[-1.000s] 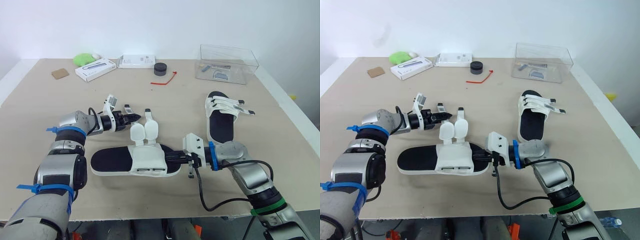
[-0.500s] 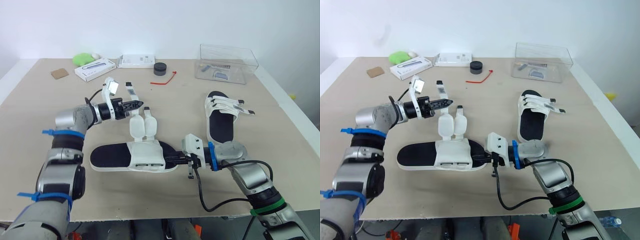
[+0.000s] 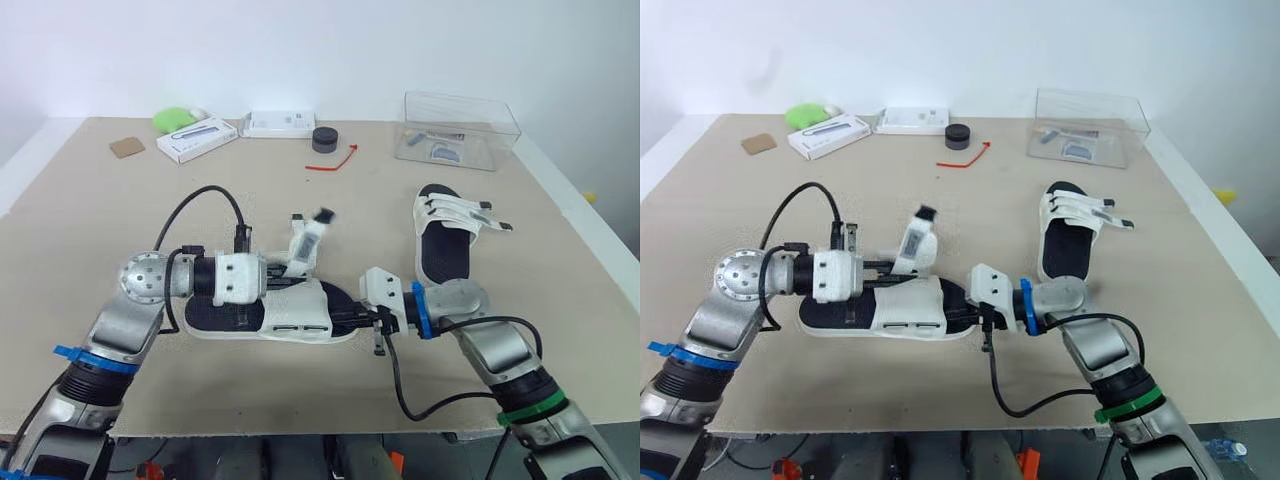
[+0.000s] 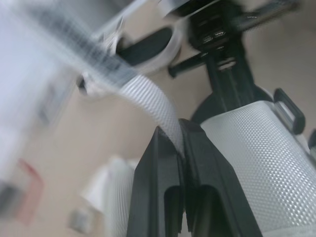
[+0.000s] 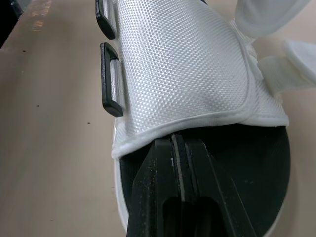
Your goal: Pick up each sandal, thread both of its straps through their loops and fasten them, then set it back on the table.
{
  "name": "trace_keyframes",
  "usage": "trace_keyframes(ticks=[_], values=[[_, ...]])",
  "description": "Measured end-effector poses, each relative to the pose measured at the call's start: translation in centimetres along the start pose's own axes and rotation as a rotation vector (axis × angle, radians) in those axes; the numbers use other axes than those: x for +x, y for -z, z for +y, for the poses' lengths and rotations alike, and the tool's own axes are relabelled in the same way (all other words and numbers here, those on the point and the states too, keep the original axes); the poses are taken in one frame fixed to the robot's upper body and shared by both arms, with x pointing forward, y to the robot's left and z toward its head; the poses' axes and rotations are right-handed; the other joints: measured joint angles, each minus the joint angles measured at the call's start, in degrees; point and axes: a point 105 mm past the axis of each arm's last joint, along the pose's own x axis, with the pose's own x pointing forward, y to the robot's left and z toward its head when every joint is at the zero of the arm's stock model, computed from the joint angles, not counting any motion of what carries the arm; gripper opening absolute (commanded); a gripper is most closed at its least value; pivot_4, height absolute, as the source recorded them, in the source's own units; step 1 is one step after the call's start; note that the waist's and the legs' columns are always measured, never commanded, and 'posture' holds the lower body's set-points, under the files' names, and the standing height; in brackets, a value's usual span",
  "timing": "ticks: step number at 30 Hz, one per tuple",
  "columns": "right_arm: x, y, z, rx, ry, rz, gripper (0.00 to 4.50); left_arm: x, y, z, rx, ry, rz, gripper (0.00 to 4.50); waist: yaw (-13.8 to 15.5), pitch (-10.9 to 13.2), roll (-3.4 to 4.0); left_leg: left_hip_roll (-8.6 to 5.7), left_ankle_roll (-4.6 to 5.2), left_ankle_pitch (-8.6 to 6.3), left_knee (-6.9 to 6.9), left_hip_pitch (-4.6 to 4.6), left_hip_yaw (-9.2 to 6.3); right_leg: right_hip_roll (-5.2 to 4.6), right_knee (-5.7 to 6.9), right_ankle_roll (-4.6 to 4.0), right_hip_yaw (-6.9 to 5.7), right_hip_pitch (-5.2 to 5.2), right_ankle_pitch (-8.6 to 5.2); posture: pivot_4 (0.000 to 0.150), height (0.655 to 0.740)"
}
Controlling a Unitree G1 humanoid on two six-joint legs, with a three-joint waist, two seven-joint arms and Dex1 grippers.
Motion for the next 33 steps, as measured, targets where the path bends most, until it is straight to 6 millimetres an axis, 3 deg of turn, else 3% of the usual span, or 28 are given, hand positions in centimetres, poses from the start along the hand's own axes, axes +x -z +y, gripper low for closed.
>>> trace_keyframes(ticks=[6, 15, 18, 20, 23, 27, 30, 33], values=[[0.3, 0.0, -0.1, -0.008, -0.005, 0.001, 0.0, -0.5, 0.8, 0.5, 0.309, -0.004, 0.012, 0.13, -0.1, 0.0, 0.0, 0.01, 0.11, 0.08, 0.02, -0.01, 0.03, 0.01, -0.02, 0.09, 0.01, 0.0, 0.19, 0.15, 0.74], [0.3, 0.0, -0.1, -0.015, -0.018, -0.002, 0.0, -0.7, 1.2, 0.8, 0.183, -0.025, 0.012, 0.13, -0.1, 0.0, 0.0, 0.04, 0.12, 0.07, 0.02, -0.03, 0.02, 0.03, -0.01, 0.08, -0.02, -0.01, 0.16, 0.15, 0.74], [0.3, 0.0, -0.1, -0.017, -0.019, -0.004, 0.0, -1.3, 1.2, 0.2, 0.132, 0.01, 0.019, 0.95, -0.2, 0.0, 0.0, 0.08, 0.12, 0.07, 0.02, -0.02, 0.0, 0.06, -0.01, 0.06, -0.05, -0.03, 0.15, 0.15, 0.74], [0.3, 0.0, -0.1, -0.017, -0.018, -0.004, 0.0, -1.5, 0.8, -0.3, 0.097, 0.031, 0.014, 1.92, -0.2, 0.0, 0.0, 0.1, 0.12, 0.07, 0.02, -0.02, 0.0, 0.08, -0.01, 0.05, -0.06, -0.02, 0.15, 0.15, 0.74], [0.4, 0.0, -0.2, -0.017, -0.018, -0.004, 0.0, -1.7, 0.1, -0.6, 0.013, 0.051, 0.001, 2.95, -0.2, 0.0, 0.0, 0.12, 0.11, 0.07, 0.02, -0.02, 0.02, 0.09, 0.0, 0.2, -0.06, -0.03, 0.05, 0.15, 0.74], [0.5, 0.0, -0.4, -0.02, -0.017, -0.004, 0.0, -2.9, -0.2, -1.5, -0.147, 0.101, 0.044, 2.95, -0.3, 0.0, 0.01, 0.2, 0.11, 0.07, 0.02, 0.03, 0.04, 0.14, 0.02, 0.28, -0.07, -0.05, -0.05, 0.15, 0.74], [0.6, 0.1, -0.5, -0.02, -0.016, -0.003, 0.0, -5.5, 0.4, -3.3, -0.435, 0.143, 0.163, 2.95, -0.5, 0.0, 0.01, 0.31, 0.11, 0.07, -0.01, 0.06, 0.0, 0.22, 0.08, 0.19, -0.13, -0.08, -0.13, 0.15, 0.74], [0.6, 0.0, -0.6, -0.024, -0.015, 0.0, 0.0, -7.2, 0.7, -3.9, -0.598, 0.127, 0.233, 2.95, -0.5, 0.0, 0.03, 0.34, 0.1, 0.08, -0.03, 0.09, -0.01, 0.22, 0.09, 0.02, -0.2, -0.08, -0.24, 0.15, 0.74]])
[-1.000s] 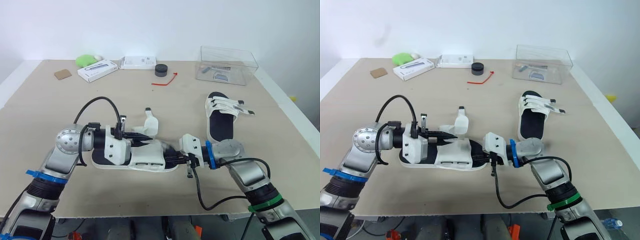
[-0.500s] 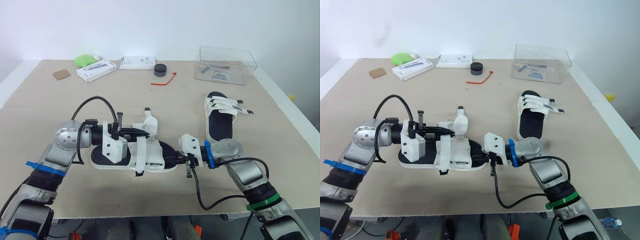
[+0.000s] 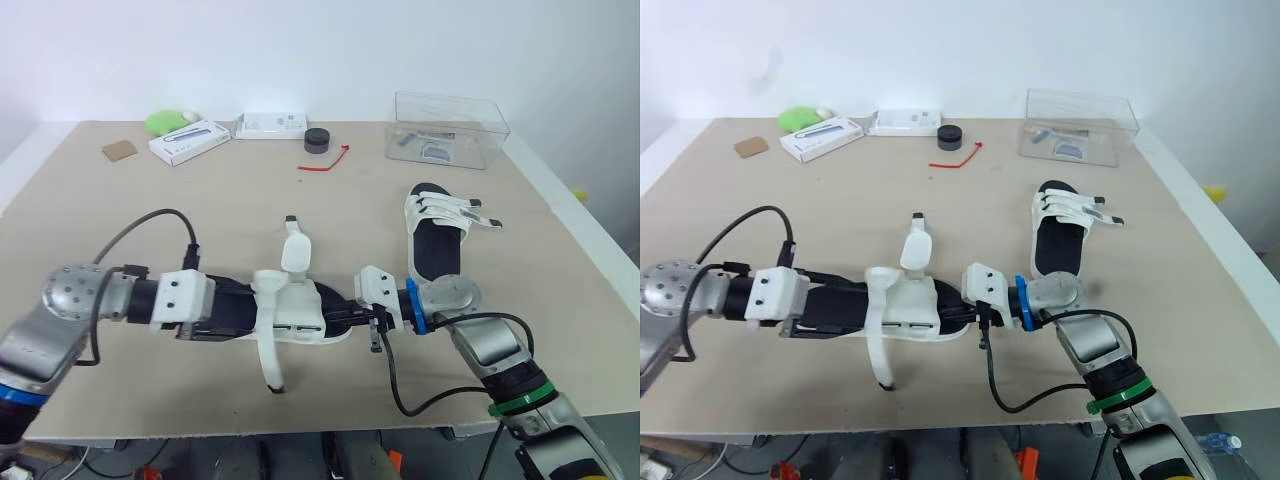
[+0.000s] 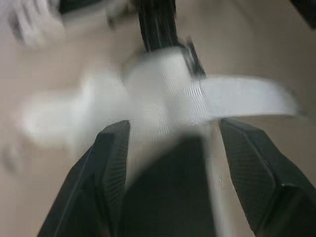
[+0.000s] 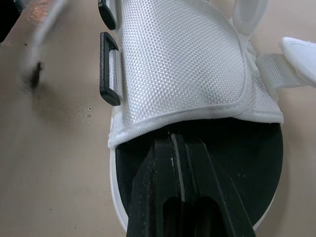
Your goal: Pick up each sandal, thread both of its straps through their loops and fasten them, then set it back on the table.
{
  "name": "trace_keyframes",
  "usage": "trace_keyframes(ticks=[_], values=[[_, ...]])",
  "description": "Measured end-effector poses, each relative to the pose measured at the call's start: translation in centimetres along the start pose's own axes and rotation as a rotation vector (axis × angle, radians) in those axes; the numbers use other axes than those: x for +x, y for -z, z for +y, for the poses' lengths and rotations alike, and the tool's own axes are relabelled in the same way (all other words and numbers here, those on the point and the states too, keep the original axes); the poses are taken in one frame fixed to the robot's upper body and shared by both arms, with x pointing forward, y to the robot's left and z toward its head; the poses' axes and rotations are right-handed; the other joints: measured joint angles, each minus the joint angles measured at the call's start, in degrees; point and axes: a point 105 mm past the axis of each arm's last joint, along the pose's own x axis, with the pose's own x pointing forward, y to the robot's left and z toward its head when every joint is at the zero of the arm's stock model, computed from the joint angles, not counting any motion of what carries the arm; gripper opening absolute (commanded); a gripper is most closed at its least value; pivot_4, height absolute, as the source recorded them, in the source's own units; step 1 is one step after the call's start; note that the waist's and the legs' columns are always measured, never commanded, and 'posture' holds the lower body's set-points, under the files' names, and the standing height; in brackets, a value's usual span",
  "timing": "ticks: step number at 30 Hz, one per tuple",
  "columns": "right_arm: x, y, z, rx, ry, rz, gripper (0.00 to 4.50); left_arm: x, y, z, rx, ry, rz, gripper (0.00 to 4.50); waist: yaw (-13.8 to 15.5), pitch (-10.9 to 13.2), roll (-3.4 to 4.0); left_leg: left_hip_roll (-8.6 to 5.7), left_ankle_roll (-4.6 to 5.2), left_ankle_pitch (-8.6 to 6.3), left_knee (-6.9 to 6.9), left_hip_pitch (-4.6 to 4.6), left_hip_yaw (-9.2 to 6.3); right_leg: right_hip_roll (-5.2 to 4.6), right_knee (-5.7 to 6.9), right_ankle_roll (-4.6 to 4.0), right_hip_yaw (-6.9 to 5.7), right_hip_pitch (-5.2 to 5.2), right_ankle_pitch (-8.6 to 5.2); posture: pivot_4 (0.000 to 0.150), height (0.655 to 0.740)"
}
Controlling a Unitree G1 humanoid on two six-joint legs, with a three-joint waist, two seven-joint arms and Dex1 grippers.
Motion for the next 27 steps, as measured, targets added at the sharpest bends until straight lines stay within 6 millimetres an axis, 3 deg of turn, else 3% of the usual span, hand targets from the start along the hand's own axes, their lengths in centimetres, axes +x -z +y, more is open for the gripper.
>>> trace_keyframes(ticks=[3, 6, 10, 17, 24, 27], values=[[0.1, 0.0, -0.1, -0.003, -0.001, -0.001, 0.0, -1.6, 1.5, -0.9, -0.309, -0.048, 0.015, 2.95, 0.0, 0.0, 0.01, 0.01, -0.01, 0.01, -0.01, 0.02, -0.01, -0.03, 0.03, -0.09, -0.04, -0.01, -0.06, 0.15, 0.74], [0.2, 0.0, -0.2, -0.003, -0.003, -0.004, 0.0, -2.0, 1.5, -2.2, -0.499, -0.049, -0.014, 2.95, 0.1, 0.0, 0.01, 0.0, -0.03, 0.0, -0.04, 0.02, 0.01, -0.06, 0.02, -0.14, -0.05, -0.02, -0.1, 0.15, 0.74], [0.3, 0.0, -0.3, -0.001, -0.005, -0.007, 0.0, -0.6, 0.4, -5.1, -0.692, 0.011, -0.077, 2.95, 0.0, 0.0, 0.0, -0.03, -0.06, -0.01, -0.13, 0.07, 0.06, -0.16, 0.02, -0.17, -0.07, -0.04, -0.12, 0.15, 0.74], [0.6, -0.1, -0.5, -0.005, -0.008, -0.006, 0.0, 2.2, 0.0, -6.8, -0.927, 0.034, -0.183, 2.95, 0.1, 0.0, -0.01, 0.0, -0.17, 0.07, -0.15, 0.2, 0.01, 0.0, 0.04, -0.27, -0.02, 0.05, -0.05, 0.15, 0.74], [0.7, 0.0, -0.4, -0.008, -0.013, -0.002, 0.0, 3.4, 0.6, -7.7, -0.991, 0.095, -0.139, 2.95, 0.1, 0.0, -0.01, -0.04, -0.25, 0.11, -0.38, 0.44, 0.02, 0.06, 0.03, -0.36, 0.12, 0.17, -0.13, 0.15, 0.74], [0.6, -0.1, -0.4, -0.01, -0.012, 0.0, 0.0, 4.0, 0.4, -7.2, -1.003, 0.1, -0.183, 2.08, 0.2, 0.0, -0.04, -0.04, -0.26, 0.11, -0.38, 0.45, 0.03, 0.07, 0.03, -0.36, 0.12, 0.19, -0.13, 0.15, 0.74]])
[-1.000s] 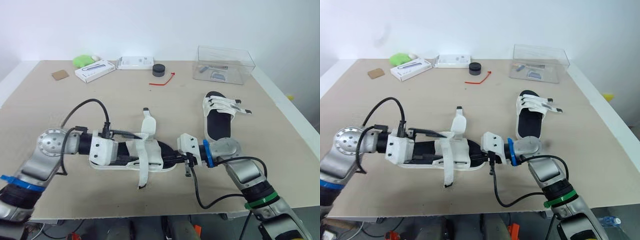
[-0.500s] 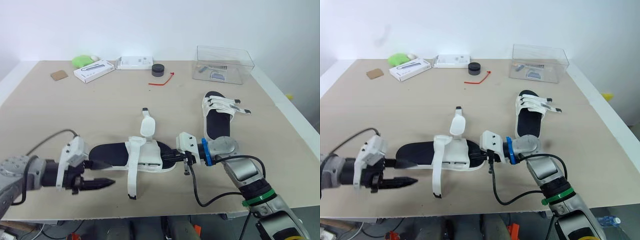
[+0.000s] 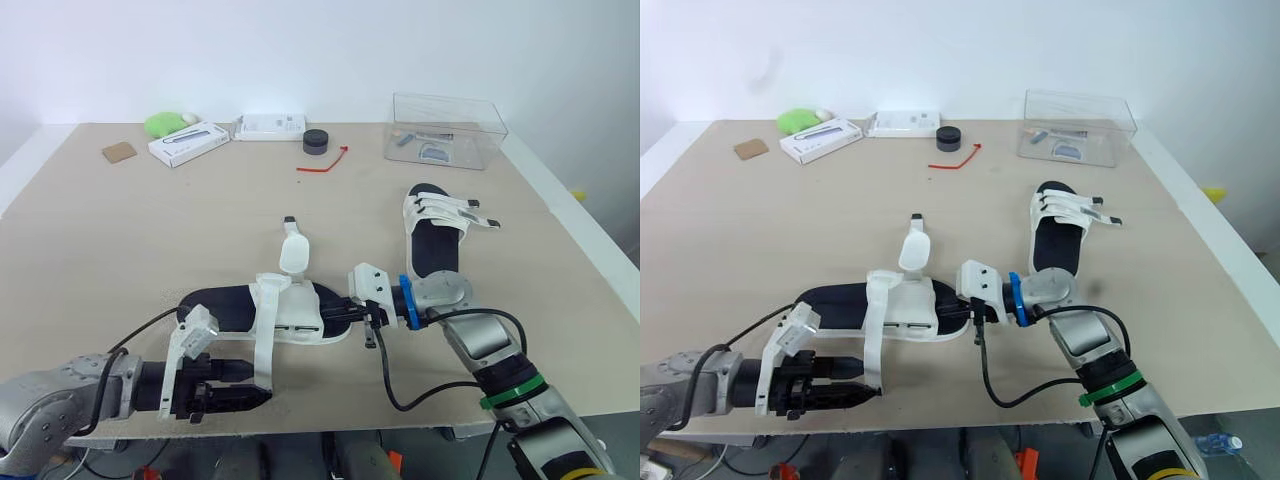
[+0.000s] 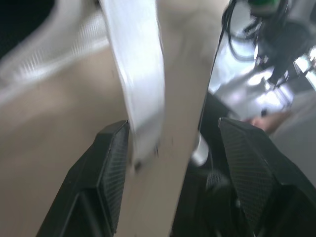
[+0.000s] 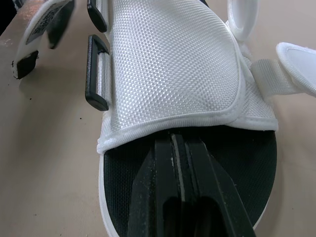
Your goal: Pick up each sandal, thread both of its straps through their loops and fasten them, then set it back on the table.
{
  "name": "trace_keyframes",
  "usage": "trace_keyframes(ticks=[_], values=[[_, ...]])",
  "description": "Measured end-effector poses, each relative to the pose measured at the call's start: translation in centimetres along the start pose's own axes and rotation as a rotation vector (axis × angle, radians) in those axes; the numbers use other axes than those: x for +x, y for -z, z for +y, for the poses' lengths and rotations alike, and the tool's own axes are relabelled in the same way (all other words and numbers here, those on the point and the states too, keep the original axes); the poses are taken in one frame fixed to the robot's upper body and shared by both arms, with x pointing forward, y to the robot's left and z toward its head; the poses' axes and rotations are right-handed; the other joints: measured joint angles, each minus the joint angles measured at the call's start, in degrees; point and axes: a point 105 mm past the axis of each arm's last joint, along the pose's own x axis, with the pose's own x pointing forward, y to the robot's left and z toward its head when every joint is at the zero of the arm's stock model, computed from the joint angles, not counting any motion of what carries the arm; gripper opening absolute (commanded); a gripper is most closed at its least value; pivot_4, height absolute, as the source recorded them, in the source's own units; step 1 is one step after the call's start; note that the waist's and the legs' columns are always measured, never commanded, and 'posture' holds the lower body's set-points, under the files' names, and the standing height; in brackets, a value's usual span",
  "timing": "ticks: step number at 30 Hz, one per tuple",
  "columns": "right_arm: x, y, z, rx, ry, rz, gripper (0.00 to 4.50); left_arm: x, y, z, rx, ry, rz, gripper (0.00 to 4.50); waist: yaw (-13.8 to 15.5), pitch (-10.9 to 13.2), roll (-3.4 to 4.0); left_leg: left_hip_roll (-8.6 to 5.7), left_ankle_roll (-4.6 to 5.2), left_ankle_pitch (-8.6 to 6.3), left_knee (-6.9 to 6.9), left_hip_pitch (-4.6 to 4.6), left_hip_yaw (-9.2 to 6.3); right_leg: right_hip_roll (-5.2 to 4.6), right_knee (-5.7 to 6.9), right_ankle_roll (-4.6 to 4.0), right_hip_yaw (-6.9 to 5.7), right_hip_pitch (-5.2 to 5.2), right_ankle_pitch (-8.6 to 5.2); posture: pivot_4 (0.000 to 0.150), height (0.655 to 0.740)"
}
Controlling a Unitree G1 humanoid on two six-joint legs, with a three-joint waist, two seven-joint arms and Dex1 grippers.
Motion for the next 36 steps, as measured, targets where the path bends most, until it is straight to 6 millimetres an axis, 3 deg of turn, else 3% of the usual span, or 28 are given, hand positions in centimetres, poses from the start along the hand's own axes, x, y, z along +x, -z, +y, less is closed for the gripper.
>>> trace_keyframes(ticks=[3, 5, 11, 19, 23, 28, 36], values=[[-0.1, 0.0, 0.0, -0.002, 0.001, 0.004, 0.0, 0.0, 0.2, -0.2, -0.01, 0.02, 0.018, 0.71, 0.0, 0.0, 0.01, 0.0, 0.0, 0.0, -0.02, 0.0, 0.02, 0.0, 0.0, -0.01, 0.03, -0.02, -0.01, 0.15, 0.74], [-0.1, 0.0, 0.0, -0.001, 0.001, 0.005, 0.0, 0.0, 0.3, -0.1, -0.013, 0.02, 0.021, 0.24, 0.0, 0.0, 0.01, 0.0, 0.0, 0.0, -0.02, 0.0, 0.01, 0.0, 0.0, -0.01, 0.03, -0.02, -0.02, 0.15, 0.74], [-0.2, 0.0, 0.0, -0.001, 0.006, 0.009, 0.0, -0.3, -0.7, 0.1, -0.07, 0.057, 0.004, 0.24, 0.0, 0.0, 0.0, -0.01, 0.0, 0.0, -0.02, 0.0, 0.0, -0.01, 0.0, 0.0, 0.02, -0.01, -0.02, 0.15, 0.74], [-0.2, 0.0, 0.0, -0.004, 0.006, 0.009, 0.0, -1.8, -9.6, -0.3, -0.065, 0.161, -0.22, 0.24, 0.0, 0.0, -0.05, -0.04, -0.06, -0.01, -0.03, 0.03, -0.04, 0.0, -0.02, 0.17, 0.02, 0.07, 0.04, 0.15, 0.74], [-0.2, 0.0, -0.1, -0.007, 0.007, 0.009, 0.0, -1.7, -10.9, 0.4, -0.053, 0.133, -0.231, 0.24, -0.1, 0.0, -0.05, -0.06, -0.11, -0.03, -0.04, 0.03, -0.06, 0.01, -0.02, 0.21, 0.03, 0.07, 0.05, 0.15, 0.74], [-0.2, 0.0, -0.1, -0.012, 0.01, 0.01, 0.0, -0.5, -10.1, 2.2, -0.088, 0.099, -0.183, 0.24, -0.1, 0.0, -0.05, -0.08, -0.11, -0.03, -0.04, 0.03, -0.05, 0.02, -0.03, 0.14, 0.05, 0.07, 0.01, 0.15, 0.74], [-0.2, 0.0, -0.1, -0.013, 0.024, 0.012, 0.0, 0.1, -9.1, 2.1, -0.098, 0.146, -0.105, 0.24, -0.1, 0.0, -0.06, -0.07, -0.11, -0.03, -0.04, 0.02, -0.07, 0.02, -0.02, 0.11, 0.05, 0.07, -0.03, 0.15, 0.74]])
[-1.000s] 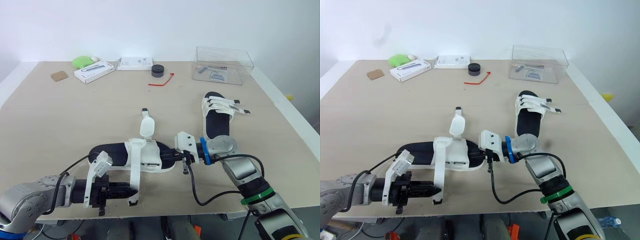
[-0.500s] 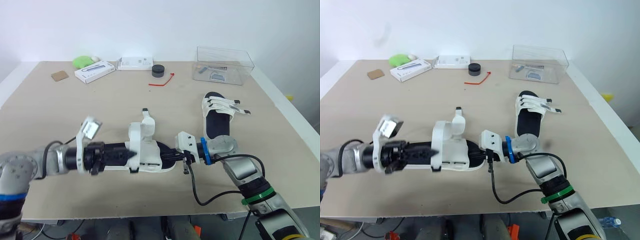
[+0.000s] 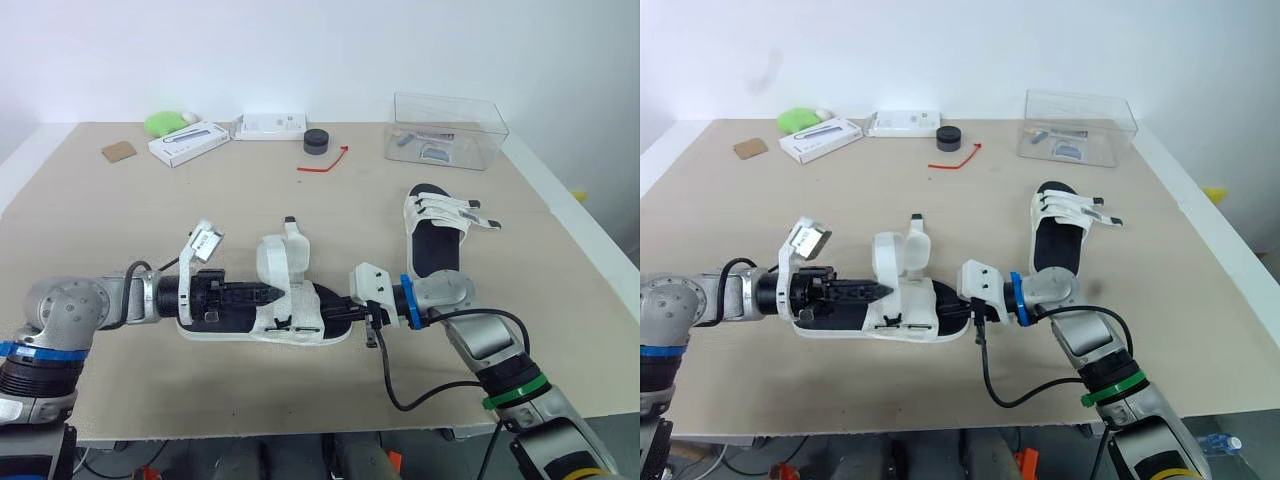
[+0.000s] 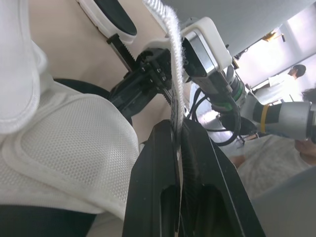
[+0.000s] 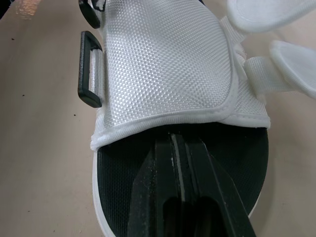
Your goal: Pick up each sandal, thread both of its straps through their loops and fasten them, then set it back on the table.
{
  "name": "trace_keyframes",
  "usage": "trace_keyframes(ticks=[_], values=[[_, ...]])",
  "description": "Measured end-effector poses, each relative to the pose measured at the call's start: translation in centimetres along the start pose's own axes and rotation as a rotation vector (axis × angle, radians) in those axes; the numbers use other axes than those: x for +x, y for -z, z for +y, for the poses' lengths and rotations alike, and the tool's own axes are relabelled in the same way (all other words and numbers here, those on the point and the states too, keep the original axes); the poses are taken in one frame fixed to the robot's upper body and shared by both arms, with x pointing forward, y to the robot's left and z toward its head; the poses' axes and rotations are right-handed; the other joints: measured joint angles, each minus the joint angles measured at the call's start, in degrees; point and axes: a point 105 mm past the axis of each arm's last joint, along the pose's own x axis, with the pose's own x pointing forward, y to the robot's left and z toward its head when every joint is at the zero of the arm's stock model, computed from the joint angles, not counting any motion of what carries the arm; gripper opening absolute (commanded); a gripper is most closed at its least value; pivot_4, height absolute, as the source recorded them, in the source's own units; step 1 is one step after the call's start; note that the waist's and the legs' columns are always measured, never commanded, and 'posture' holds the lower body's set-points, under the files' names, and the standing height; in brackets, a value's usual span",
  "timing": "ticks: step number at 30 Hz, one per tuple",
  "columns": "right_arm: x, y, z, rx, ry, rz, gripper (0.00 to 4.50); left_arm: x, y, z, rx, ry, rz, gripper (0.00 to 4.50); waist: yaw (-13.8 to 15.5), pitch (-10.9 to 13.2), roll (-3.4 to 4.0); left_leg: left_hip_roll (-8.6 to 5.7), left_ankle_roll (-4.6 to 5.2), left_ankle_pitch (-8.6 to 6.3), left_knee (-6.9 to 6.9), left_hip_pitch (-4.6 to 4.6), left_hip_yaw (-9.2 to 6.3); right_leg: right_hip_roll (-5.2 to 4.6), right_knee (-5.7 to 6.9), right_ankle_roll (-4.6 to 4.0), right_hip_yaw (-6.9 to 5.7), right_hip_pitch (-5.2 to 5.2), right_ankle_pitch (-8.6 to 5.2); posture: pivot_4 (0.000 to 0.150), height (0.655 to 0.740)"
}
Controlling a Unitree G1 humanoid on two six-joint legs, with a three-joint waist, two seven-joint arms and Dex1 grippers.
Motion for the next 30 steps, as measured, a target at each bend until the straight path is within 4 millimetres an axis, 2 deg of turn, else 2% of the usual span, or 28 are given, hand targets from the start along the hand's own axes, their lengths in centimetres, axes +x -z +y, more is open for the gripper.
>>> trace_keyframes(ticks=[10, 17, 30], values=[[-0.1, 0.0, 0.1, -0.001, 0.009, 0.002, 0.0, -0.1, 0.6, 0.4, -0.04, 0.007, 0.028, 0.24, 0.0, 0.0, 0.0, -0.01, 0.0, -0.01, 0.0, 0.0, 0.0, -0.03, 0.0, 0.07, 0.02, 0.0, -0.04, 0.15, 0.74], [-0.1, 0.0, 0.1, -0.002, 0.009, 0.003, 0.0, -0.7, 0.1, 0.6, -0.068, 0.006, -0.005, 0.24, 0.0, 0.0, 0.0, -0.02, 0.0, -0.01, 0.0, -0.01, -0.01, -0.04, 0.0, 0.08, 0.02, 0.0, -0.04, 0.15, 0.74], [-0.1, 0.0, 0.1, -0.004, 0.008, 0.003, 0.0, -1.2, 0.5, -0.5, -0.107, 0.065, 0.025, 0.24, 0.0, 0.0, -0.01, -0.02, 0.0, -0.01, 0.0, -0.01, -0.02, -0.04, 0.0, 0.08, 0.01, 0.0, -0.05, 0.15, 0.74]])
